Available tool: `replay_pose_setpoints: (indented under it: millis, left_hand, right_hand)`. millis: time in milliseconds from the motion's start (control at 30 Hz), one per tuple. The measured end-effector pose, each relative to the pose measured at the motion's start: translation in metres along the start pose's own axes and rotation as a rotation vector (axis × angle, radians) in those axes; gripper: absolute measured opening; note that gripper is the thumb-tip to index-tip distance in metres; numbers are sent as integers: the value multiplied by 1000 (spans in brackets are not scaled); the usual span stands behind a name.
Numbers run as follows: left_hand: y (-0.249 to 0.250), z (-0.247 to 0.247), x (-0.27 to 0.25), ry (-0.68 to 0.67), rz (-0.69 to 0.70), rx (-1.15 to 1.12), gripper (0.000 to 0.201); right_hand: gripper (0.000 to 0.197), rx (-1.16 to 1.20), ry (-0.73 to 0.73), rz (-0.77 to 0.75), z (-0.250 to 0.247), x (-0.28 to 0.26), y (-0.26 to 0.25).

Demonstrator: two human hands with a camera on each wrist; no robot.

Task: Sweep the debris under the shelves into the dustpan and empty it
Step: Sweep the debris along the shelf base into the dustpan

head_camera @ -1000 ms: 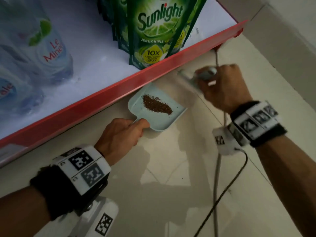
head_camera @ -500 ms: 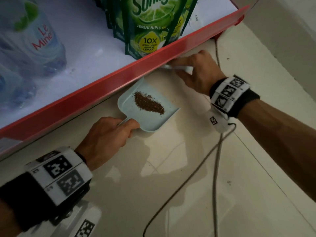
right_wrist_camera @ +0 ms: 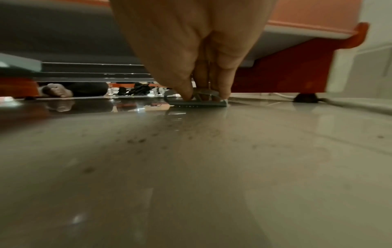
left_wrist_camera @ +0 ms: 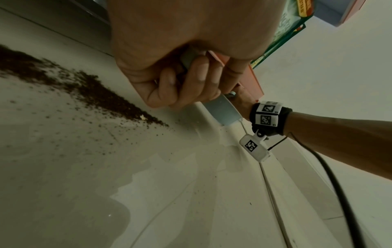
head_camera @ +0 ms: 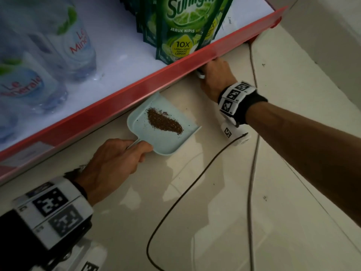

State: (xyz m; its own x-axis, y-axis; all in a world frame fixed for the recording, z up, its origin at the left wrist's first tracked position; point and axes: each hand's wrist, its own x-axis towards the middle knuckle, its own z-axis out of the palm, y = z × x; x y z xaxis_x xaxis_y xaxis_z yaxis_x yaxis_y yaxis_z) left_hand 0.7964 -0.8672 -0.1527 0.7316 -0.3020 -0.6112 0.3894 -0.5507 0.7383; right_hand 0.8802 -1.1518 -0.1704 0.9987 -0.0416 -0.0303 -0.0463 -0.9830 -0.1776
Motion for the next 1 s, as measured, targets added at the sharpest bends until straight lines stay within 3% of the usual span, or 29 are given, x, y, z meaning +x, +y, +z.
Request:
replay_pose_setpoints:
  millis: [100, 233, 300, 400, 500, 567, 633, 767, 833, 900, 1000]
  left_hand:
    - [-6, -5, -10, -11, 4, 16, 45]
    - [-15, -10, -28, -35, 23, 46, 38]
    - [-21, -12, -38, -28, 38, 67, 40]
    - [-28, -15, -49, -22, 71, 54, 43]
    - [-31, -19, -54, -21, 95, 50, 33]
    - [-33, -20, -55, -18, 96, 44, 32]
    - [-36, -20, -53, 1, 81, 27, 35]
    - [-42, -19, -48, 26, 62, 11, 38]
    - [-43, -18, -47, 27, 60, 17, 37]
    - [-44, -16, -46, 35, 56, 6, 37]
    - [-47, -13, -47, 40, 72, 17, 39]
  right_hand:
    - [43, 114, -24, -178, -7, -14, -23]
    - [44, 133, -205, -509, -19, -42, -46]
    - [42, 125, -130, -546, -30, -52, -47]
    - [41, 42, 74, -429, -45, -56, -26]
    - [34, -234, -44, 0, -50, -48, -3]
    - [30, -257, -106, 176, -47, -46, -4]
    - [32, -210, -121, 191, -41, -50, -19]
    - [32, -86, -186, -58, -34, -81, -72]
    - [31, -3, -148, -113, -42, -90, -81]
    - [29, -5, -49, -49, -51, -81, -65]
    - [28, -203, 1, 245, -62, -64, -17]
